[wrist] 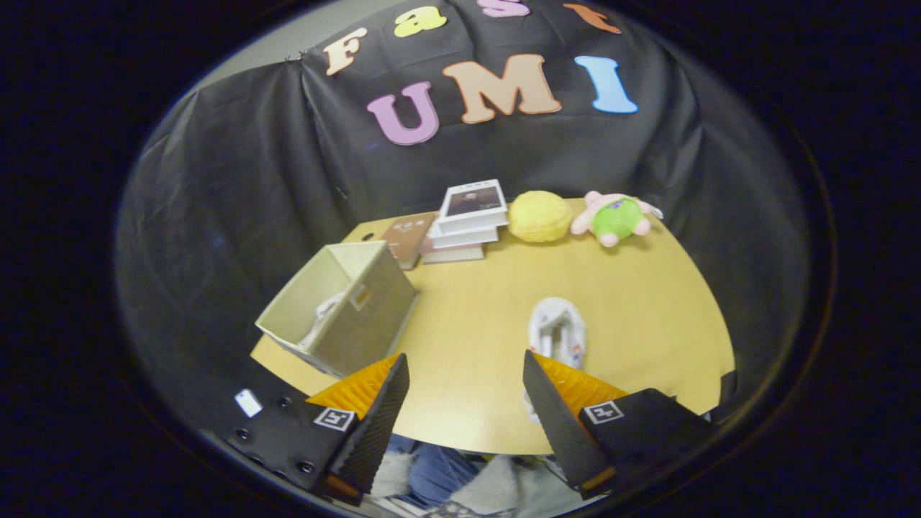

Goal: Open the storage box then place both shoes into the box .Put the left shoe in first, then the right shoe, with the right side of both shoes facing outward in a uniform manner.

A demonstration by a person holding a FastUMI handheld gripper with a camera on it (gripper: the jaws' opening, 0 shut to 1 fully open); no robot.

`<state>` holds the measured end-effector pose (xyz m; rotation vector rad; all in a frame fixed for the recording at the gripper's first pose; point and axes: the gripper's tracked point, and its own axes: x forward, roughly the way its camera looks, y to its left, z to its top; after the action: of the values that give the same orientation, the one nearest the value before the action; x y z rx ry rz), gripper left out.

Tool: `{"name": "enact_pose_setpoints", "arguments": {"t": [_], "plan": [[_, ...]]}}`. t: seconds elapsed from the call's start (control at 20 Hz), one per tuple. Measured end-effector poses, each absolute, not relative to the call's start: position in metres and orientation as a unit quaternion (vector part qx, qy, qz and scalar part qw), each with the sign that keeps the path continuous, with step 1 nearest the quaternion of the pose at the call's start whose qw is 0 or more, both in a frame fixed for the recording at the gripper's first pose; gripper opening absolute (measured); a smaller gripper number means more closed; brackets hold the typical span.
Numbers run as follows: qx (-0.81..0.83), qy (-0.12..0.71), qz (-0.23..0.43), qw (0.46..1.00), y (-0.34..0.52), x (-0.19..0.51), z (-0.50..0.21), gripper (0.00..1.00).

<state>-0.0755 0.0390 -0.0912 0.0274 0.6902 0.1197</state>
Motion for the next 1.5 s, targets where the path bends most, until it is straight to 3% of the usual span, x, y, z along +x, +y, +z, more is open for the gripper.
{"name": "enact_pose_setpoints", "arguments": {"t": [0.45,0.95,1.5], "plan": [[-0.048,0.372,-0.003,0.927,-0.047,-0.061,-0.149,0.99],[-0.1,0.435,0.002,0.895,-0.046,-0.027,-0.21,0.95],[-0.072,0.494,-0.036,0.866,-0.05,0.026,-0.245,0.5]]}}
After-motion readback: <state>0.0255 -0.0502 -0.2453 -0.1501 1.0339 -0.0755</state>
